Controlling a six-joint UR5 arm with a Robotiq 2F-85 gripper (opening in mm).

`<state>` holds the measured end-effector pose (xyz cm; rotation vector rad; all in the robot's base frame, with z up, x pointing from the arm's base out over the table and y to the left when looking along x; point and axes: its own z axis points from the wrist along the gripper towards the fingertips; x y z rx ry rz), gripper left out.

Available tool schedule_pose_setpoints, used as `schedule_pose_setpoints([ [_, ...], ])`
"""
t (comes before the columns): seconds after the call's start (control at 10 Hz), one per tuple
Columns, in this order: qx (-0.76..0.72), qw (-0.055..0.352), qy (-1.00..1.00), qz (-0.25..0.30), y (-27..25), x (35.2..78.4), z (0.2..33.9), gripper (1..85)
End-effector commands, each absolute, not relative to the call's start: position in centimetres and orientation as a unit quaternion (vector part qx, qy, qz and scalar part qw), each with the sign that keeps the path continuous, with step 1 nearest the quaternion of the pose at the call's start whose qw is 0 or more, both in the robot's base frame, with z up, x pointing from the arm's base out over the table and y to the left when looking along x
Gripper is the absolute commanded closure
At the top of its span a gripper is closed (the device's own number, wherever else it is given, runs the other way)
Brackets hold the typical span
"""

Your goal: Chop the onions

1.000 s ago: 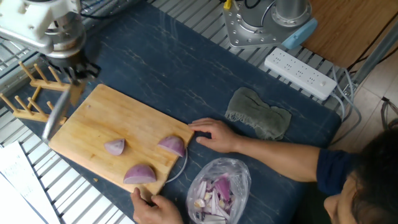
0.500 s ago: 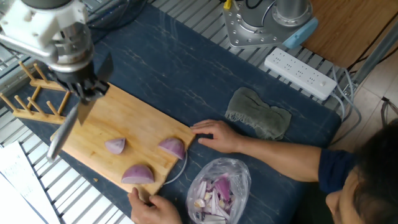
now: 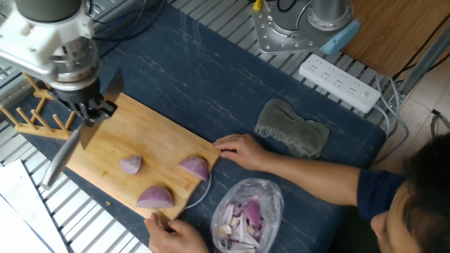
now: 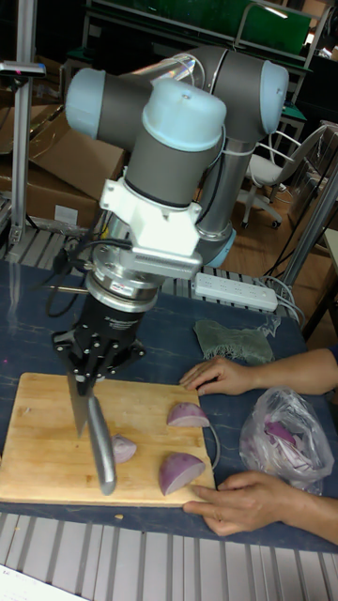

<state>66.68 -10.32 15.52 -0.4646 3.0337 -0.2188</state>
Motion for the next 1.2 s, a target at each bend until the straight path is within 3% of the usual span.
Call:
schedule_pose_setpoints([
  [0.0, -0.119, 0.024, 0.991, -0.055, -12.0, 66.8, 15.3, 84.7],
  [1.1, -0.124, 0.036, 0.99, -0.058, -12.3, 67.4, 15.5, 84.7],
])
